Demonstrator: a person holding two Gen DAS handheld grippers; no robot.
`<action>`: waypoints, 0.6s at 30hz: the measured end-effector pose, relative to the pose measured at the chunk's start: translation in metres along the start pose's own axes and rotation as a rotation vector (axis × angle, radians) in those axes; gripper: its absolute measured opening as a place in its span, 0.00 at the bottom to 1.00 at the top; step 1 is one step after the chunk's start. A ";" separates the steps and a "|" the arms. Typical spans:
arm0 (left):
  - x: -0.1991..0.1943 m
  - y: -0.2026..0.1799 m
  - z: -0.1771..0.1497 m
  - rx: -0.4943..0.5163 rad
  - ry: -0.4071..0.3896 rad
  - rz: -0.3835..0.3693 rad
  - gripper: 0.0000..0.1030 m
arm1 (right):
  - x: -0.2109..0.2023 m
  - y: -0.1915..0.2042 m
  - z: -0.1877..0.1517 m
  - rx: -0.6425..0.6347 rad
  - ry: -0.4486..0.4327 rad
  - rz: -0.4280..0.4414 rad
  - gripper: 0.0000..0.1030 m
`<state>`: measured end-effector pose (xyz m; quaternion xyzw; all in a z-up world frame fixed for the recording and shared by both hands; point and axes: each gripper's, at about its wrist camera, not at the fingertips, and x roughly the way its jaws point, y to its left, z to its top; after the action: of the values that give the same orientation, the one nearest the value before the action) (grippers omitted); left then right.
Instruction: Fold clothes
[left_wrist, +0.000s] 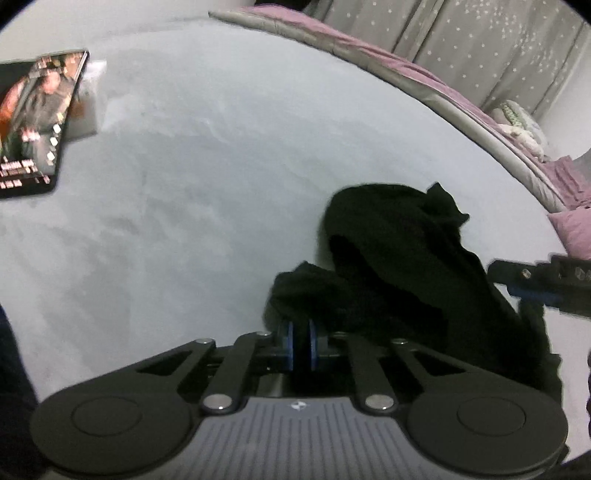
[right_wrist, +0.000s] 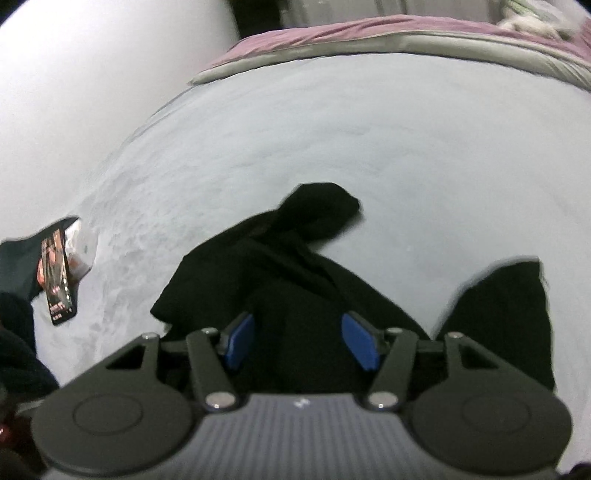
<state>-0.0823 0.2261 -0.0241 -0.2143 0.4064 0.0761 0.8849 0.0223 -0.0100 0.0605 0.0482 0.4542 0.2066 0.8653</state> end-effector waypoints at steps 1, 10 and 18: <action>0.000 0.002 0.000 -0.004 -0.002 -0.002 0.10 | 0.006 0.003 0.004 -0.020 0.001 0.002 0.55; 0.007 0.004 -0.002 -0.012 -0.013 0.001 0.14 | 0.052 0.038 0.036 -0.238 -0.010 0.051 0.56; 0.009 0.001 -0.005 -0.002 -0.025 0.006 0.14 | 0.084 0.076 0.052 -0.457 0.003 0.109 0.56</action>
<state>-0.0807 0.2242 -0.0339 -0.2132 0.3958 0.0821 0.8895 0.0826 0.0981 0.0475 -0.1249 0.3934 0.3505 0.8407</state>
